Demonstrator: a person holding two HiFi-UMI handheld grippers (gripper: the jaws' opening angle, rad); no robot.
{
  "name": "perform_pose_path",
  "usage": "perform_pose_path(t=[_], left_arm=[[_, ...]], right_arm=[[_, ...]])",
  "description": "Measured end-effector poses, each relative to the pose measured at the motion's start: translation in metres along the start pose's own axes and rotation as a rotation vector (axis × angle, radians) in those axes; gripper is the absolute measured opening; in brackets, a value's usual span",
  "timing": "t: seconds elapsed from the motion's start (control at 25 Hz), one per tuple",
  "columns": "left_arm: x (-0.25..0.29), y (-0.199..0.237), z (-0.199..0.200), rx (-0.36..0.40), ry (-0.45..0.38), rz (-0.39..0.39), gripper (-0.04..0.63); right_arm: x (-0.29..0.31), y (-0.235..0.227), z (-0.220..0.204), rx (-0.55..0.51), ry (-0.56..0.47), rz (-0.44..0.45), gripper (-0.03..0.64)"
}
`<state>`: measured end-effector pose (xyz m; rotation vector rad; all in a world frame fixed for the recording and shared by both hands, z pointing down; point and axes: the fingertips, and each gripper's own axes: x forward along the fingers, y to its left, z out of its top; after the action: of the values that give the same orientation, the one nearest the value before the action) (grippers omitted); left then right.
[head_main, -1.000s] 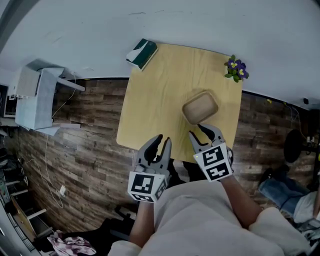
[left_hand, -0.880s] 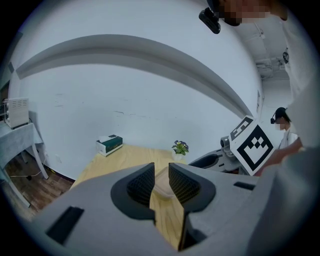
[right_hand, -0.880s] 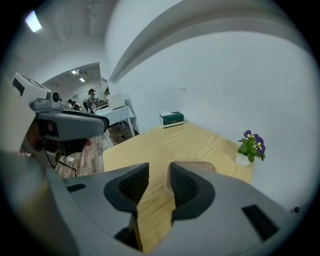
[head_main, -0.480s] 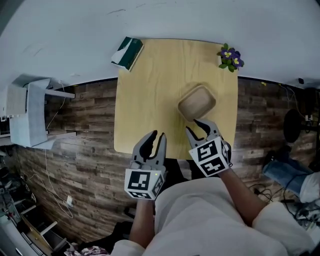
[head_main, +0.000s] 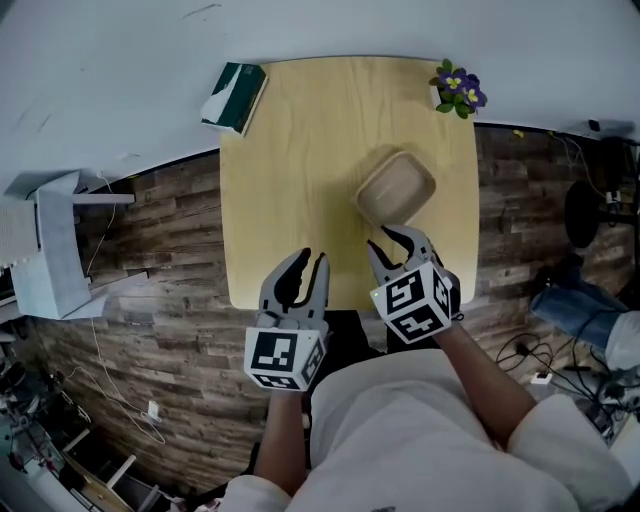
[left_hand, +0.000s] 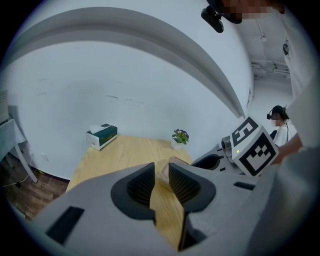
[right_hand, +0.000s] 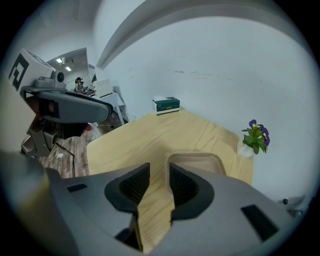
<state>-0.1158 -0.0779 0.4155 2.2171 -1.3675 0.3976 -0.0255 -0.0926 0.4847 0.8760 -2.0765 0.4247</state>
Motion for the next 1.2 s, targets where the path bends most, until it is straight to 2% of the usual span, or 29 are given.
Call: perform_pose_path(t=[0.68, 1.2], left_arm=[[0.008, 0.035, -0.023, -0.015, 0.066, -0.076, 0.075], [0.018, 0.052, -0.035, -0.012, 0.12, -0.122, 0.075]], right_arm=[[0.044, -0.001, -0.019, -0.029, 0.125, -0.145, 0.123], [0.064, -0.005, -0.023, -0.008, 0.166, -0.221, 0.118]])
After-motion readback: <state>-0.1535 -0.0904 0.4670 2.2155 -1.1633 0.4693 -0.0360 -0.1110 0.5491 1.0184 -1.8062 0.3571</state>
